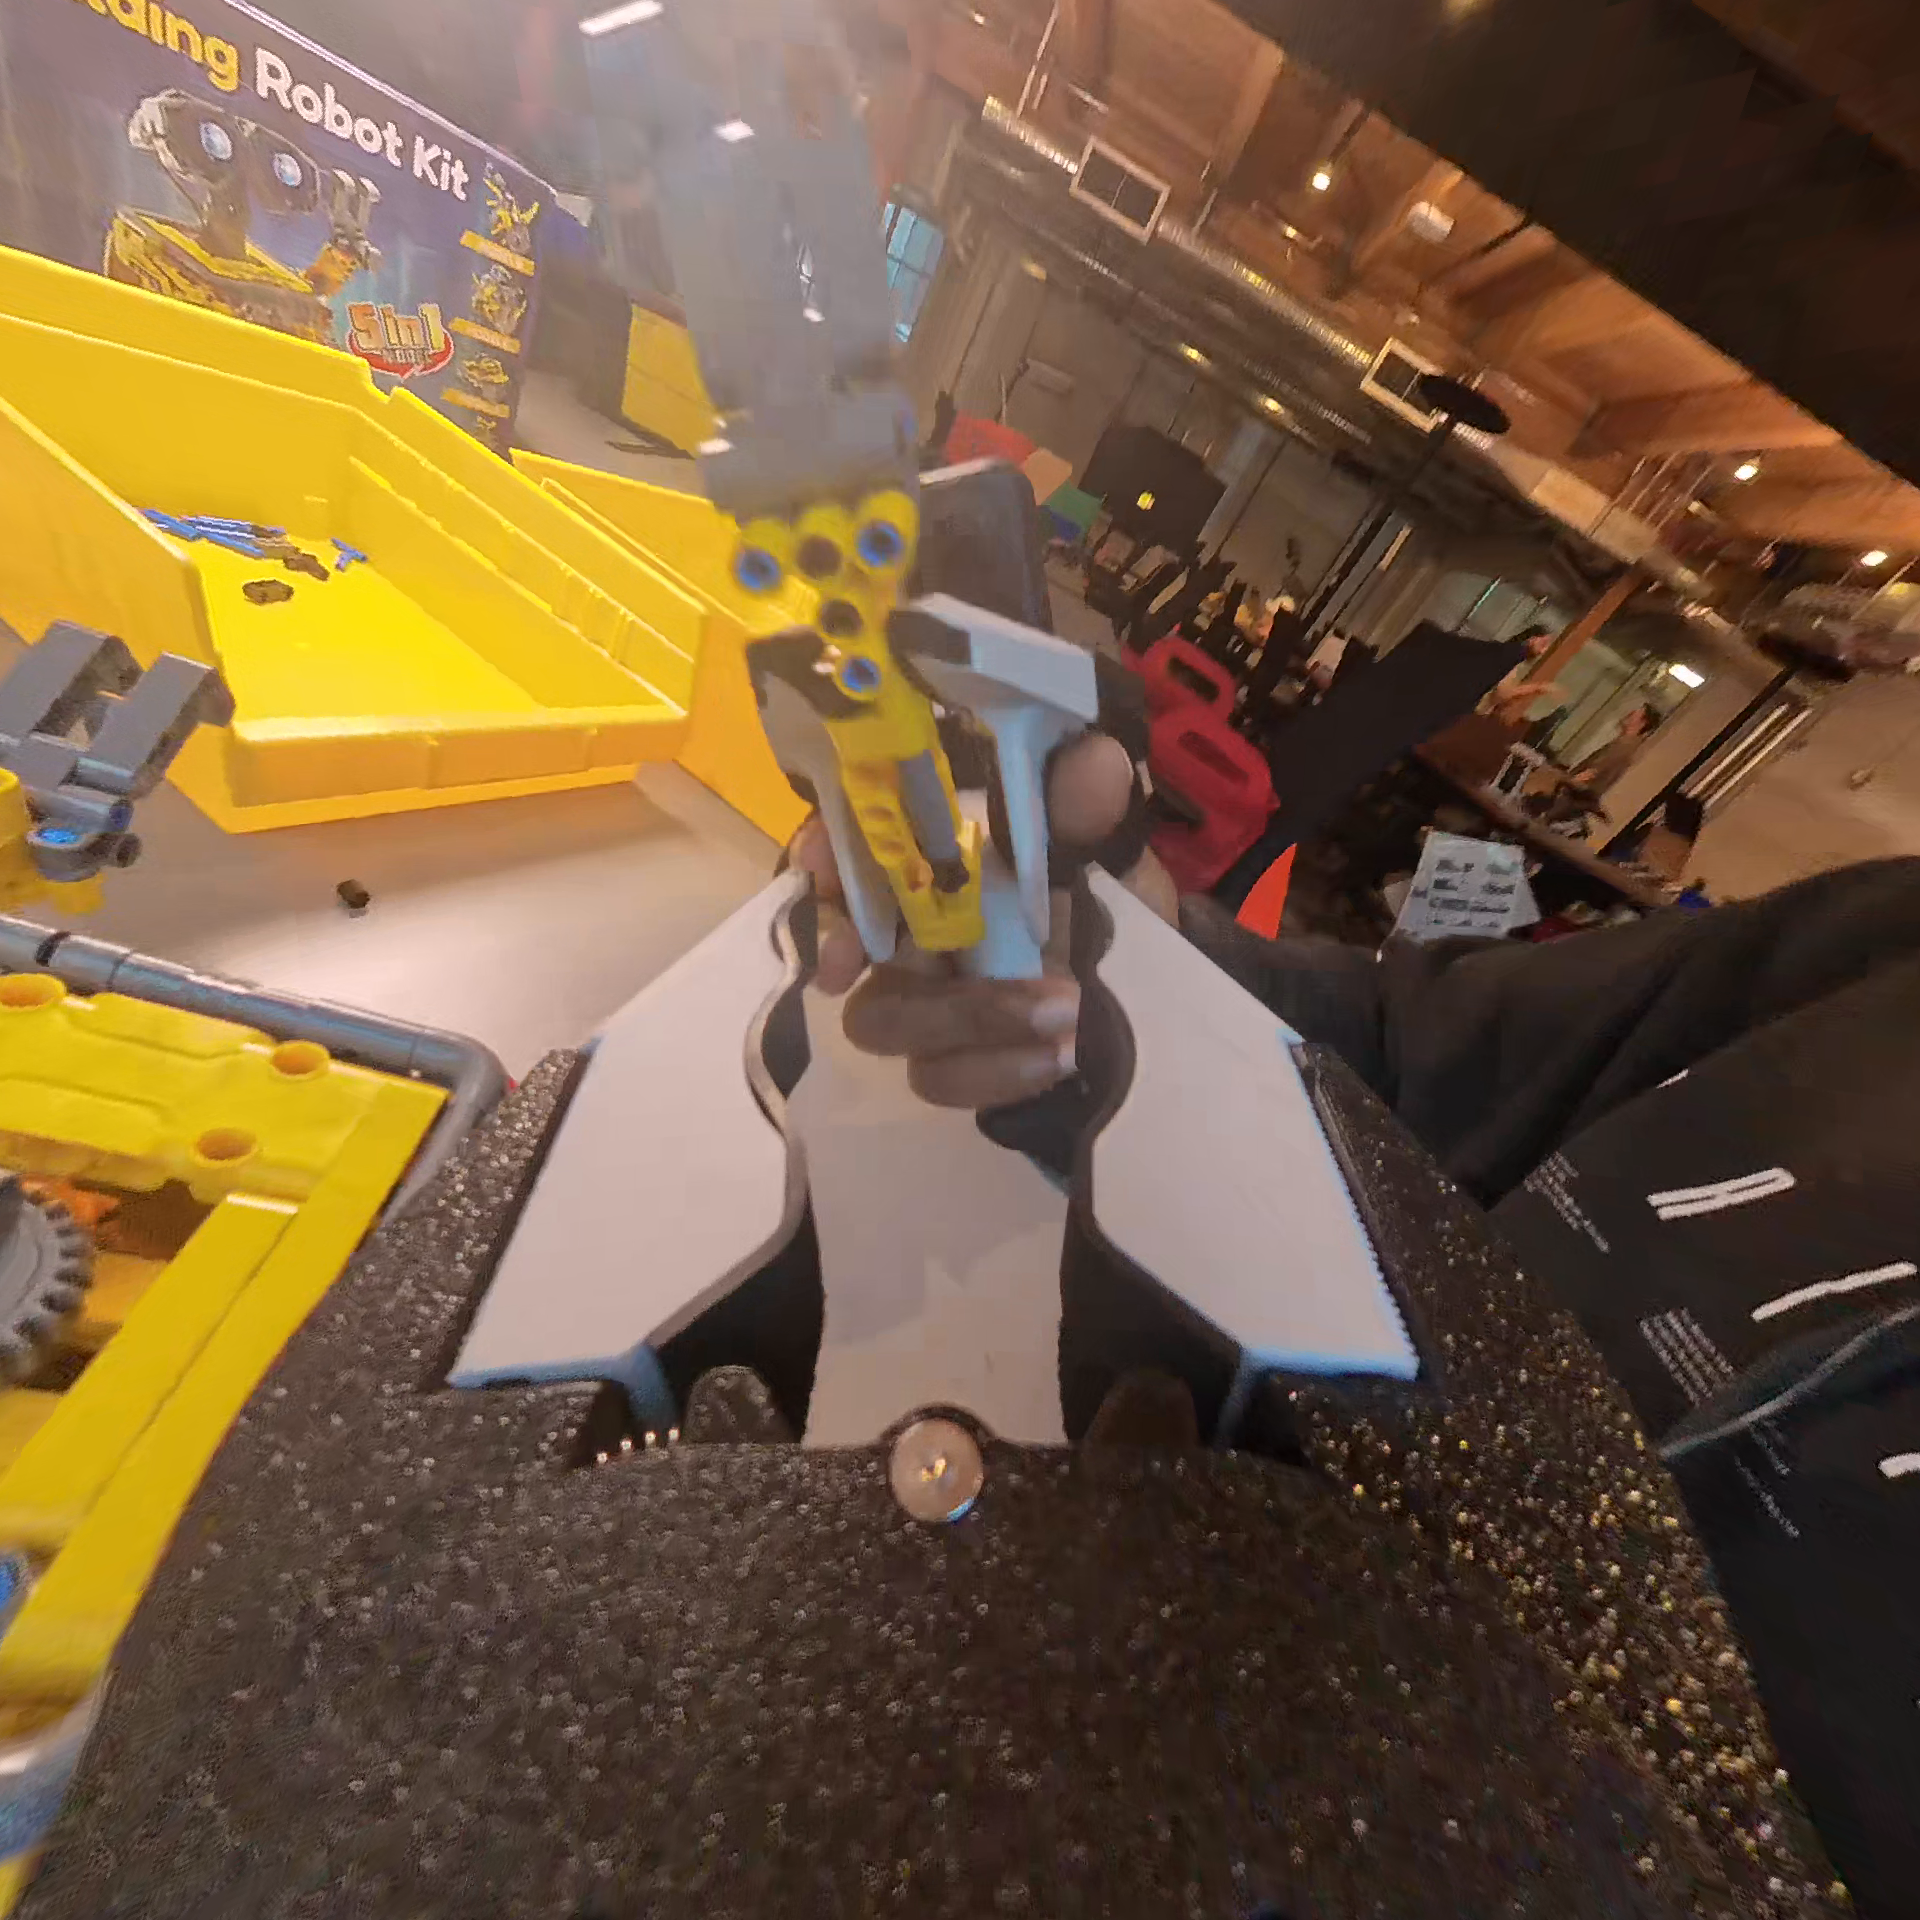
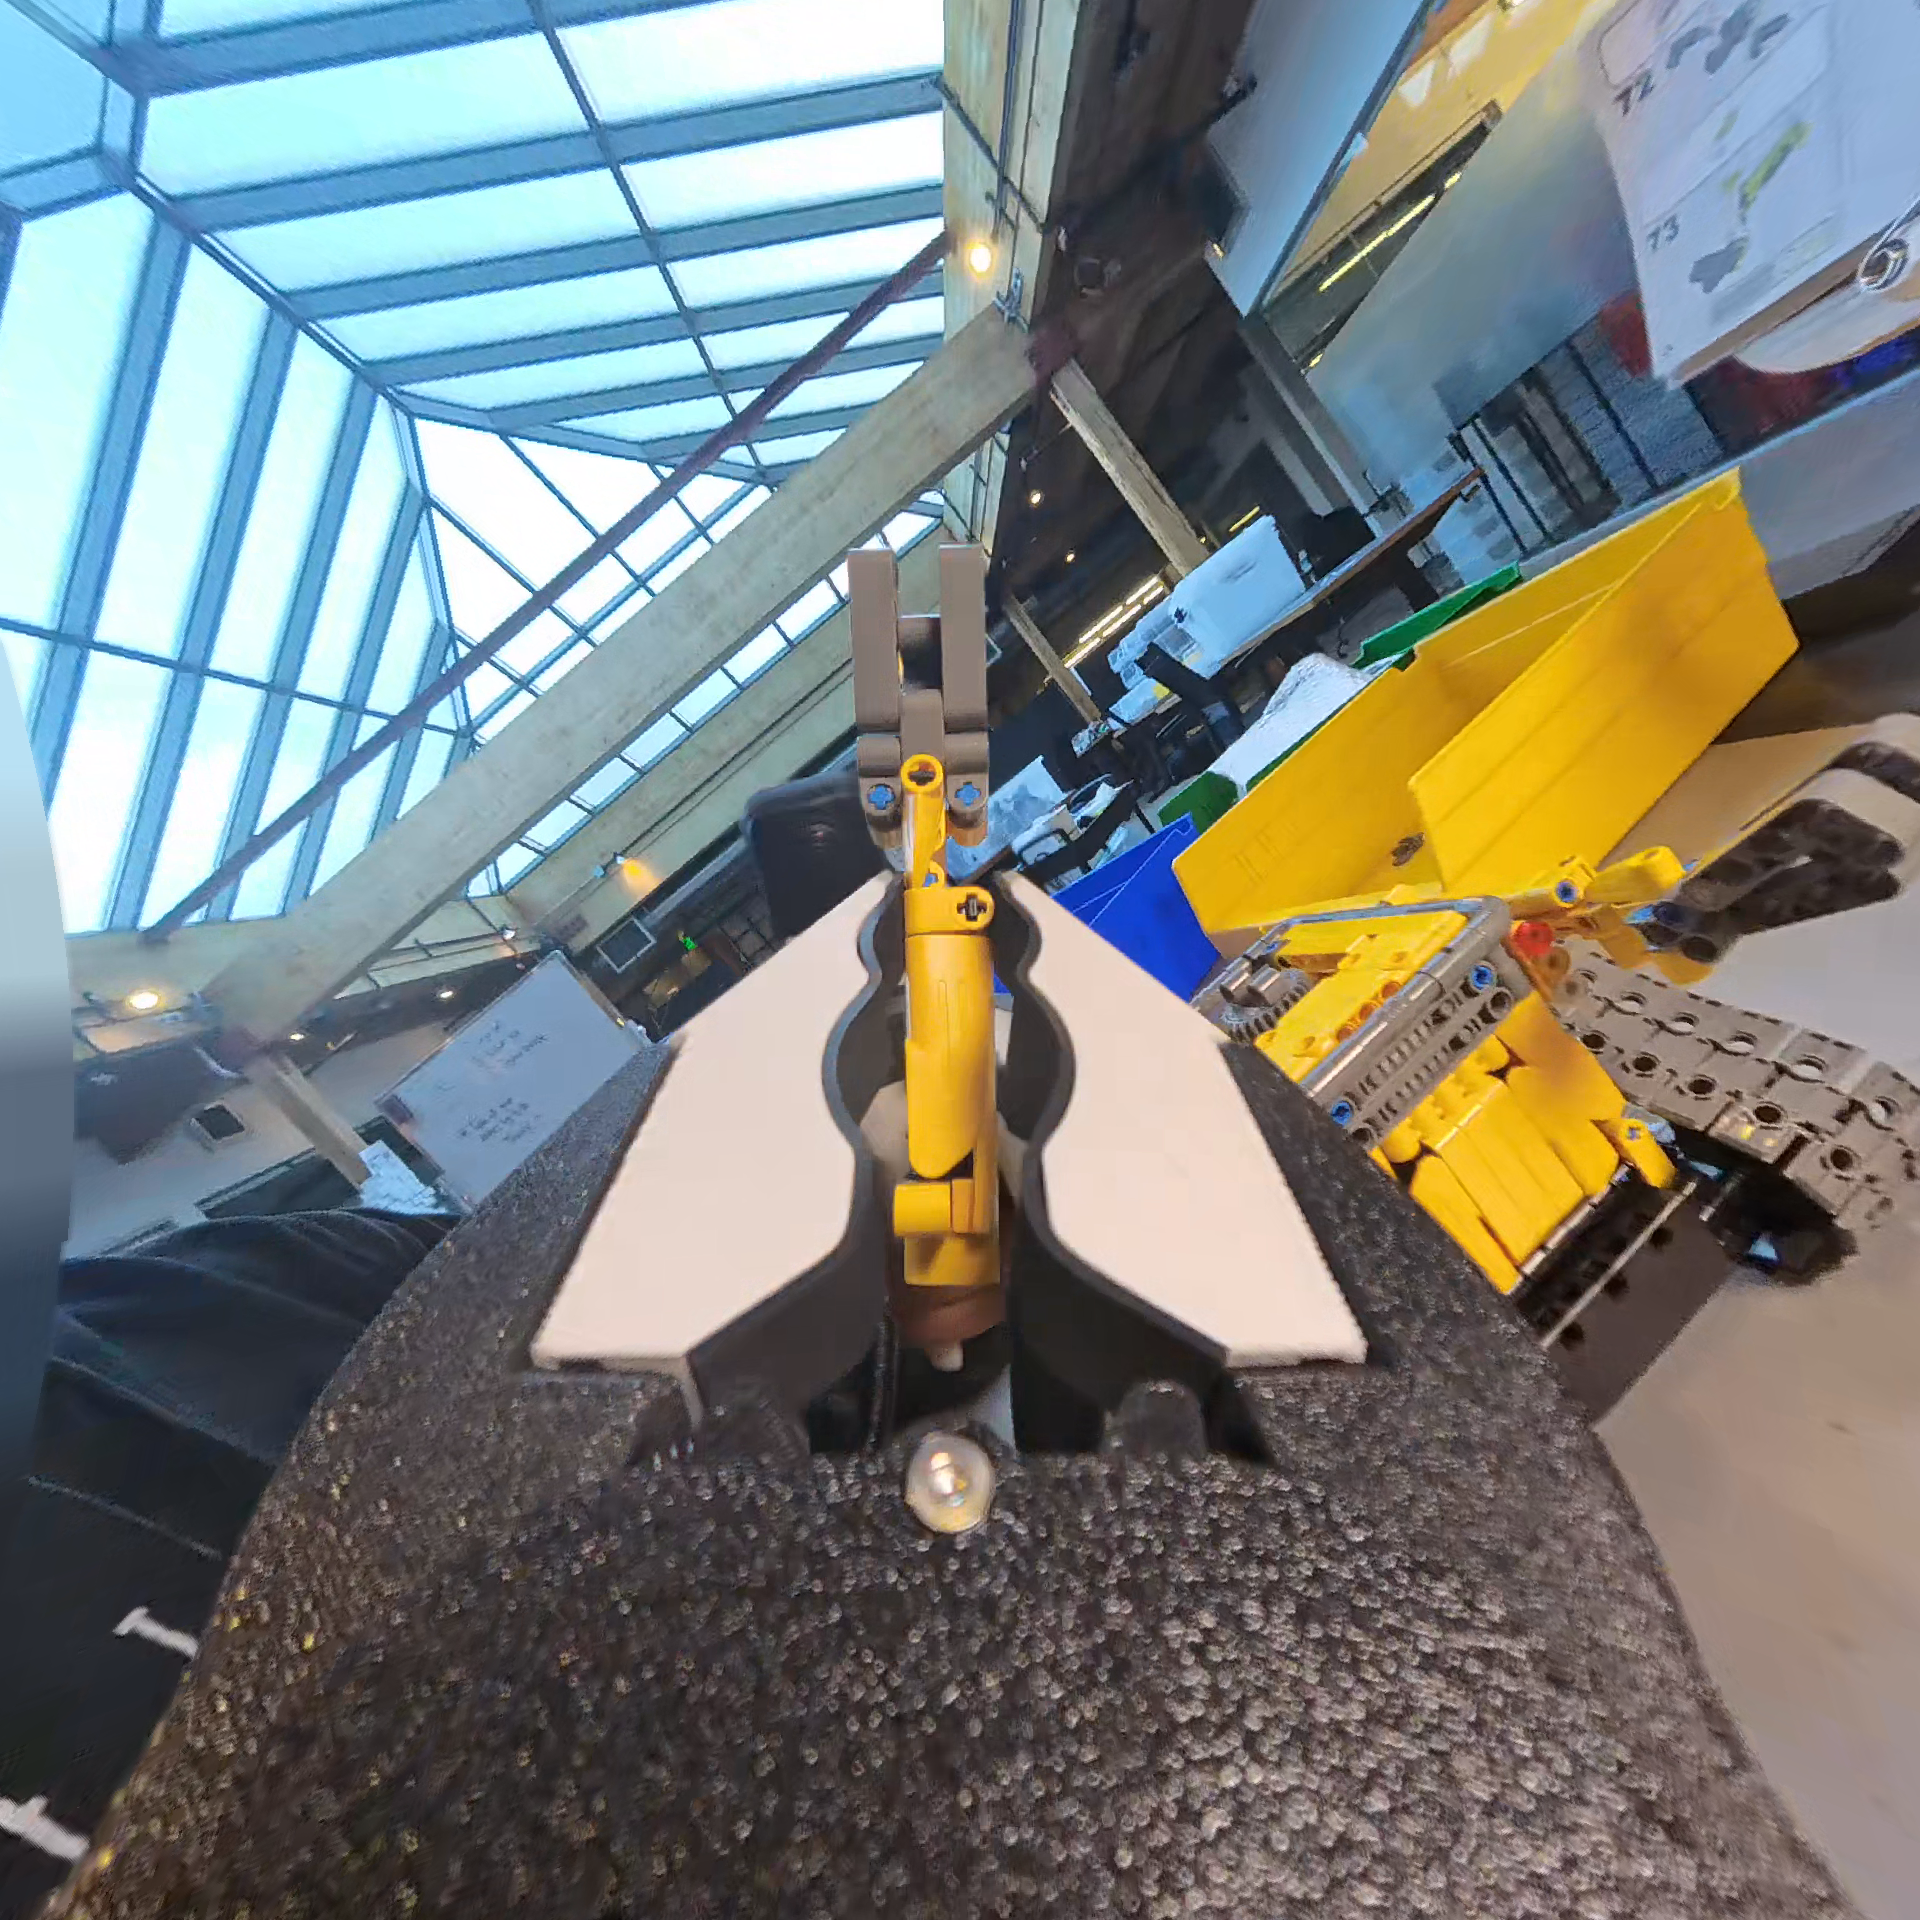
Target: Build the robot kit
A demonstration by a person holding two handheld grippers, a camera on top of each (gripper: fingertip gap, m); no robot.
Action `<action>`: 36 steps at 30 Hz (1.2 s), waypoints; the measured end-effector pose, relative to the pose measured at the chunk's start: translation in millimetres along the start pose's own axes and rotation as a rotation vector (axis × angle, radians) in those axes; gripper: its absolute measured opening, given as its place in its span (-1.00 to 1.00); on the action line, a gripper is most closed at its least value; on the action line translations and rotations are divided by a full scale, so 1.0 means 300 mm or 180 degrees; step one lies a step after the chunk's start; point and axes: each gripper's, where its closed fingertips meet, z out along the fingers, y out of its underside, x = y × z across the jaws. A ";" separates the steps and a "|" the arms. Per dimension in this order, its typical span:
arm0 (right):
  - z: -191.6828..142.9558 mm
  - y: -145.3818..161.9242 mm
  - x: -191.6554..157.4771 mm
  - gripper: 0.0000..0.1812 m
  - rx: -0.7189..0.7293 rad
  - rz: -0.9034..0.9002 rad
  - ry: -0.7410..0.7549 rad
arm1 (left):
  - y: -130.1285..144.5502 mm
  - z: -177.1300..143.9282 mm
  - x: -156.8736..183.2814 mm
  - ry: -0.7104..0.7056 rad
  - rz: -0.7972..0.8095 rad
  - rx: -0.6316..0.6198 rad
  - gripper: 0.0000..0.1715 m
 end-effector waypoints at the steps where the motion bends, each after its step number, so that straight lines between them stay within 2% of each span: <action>1: 0.002 0.008 -0.006 -0.83 0.0014 -0.0014 -0.0038 | -0.012 0.008 -0.008 0.0054 -0.0099 0.0036 -0.49; 2: 0.003 0.016 -0.013 -0.83 0.0015 -0.0028 -0.0080 | -0.022 0.011 -0.011 0.0131 -0.0199 0.0082 -0.55; 4: 0.003 0.027 -0.023 -0.83 0.0015 -0.0038 -0.0150 | -0.037 0.010 -0.001 0.0361 -0.0413 0.0182 -0.81; 10: -0.001 0.056 -0.044 -0.80 -0.0285 -0.0265 -0.0425 | -0.018 -0.046 0.025 0.0892 -0.0718 0.0030 -0.85; 13: -0.034 0.076 -0.087 -0.71 -0.0662 -0.0577 -0.0760 | -0.019 -0.107 0.064 0.1334 -0.1011 -0.0076 -0.84; 15: -0.071 0.110 -0.088 -0.65 -0.1108 -0.1203 -0.0765 | -0.007 -0.141 0.070 0.1481 -0.1169 -0.0128 -0.84; 17: -0.106 0.121 -0.055 -0.52 -0.1468 -0.2151 -0.0517 | 0.017 -0.170 0.078 0.1611 -0.1340 -0.0194 -0.85; 20: -0.112 0.097 -0.054 -0.37 -0.1652 -0.3410 -0.0220 | 0.057 -0.197 0.087 0.1781 -0.1627 -0.0299 -0.84; 24: -0.058 0.118 -0.098 -0.18 -0.2016 -0.5080 -0.0050 | 0.093 -0.192 0.102 0.1888 -0.1819 -0.0451 -0.84; 28: -0.014 0.202 -0.083 -0.19 -0.2384 -0.5908 -0.0328 | 0.119 -0.169 0.108 0.1877 -0.2012 -0.0545 -0.84; 29: -0.013 0.228 -0.065 -0.26 -0.2484 -0.6047 -0.0398 | 0.125 -0.165 0.105 0.1868 -0.2072 -0.0558 -0.84; 31: -0.018 0.257 -0.018 -0.53 -0.2642 -0.6194 -0.0442 | 0.147 -0.160 0.094 0.1793 -0.2128 -0.0614 -0.83; 34: -0.031 0.253 0.029 -0.61 -0.2742 -0.5790 -0.0359 | 0.145 -0.164 0.064 0.1672 -0.2144 -0.0547 -0.82; 36: -0.048 0.246 0.052 -0.70 -0.2848 -0.5389 -0.0272 | 0.133 -0.176 0.045 0.1534 -0.1888 -0.0532 -0.70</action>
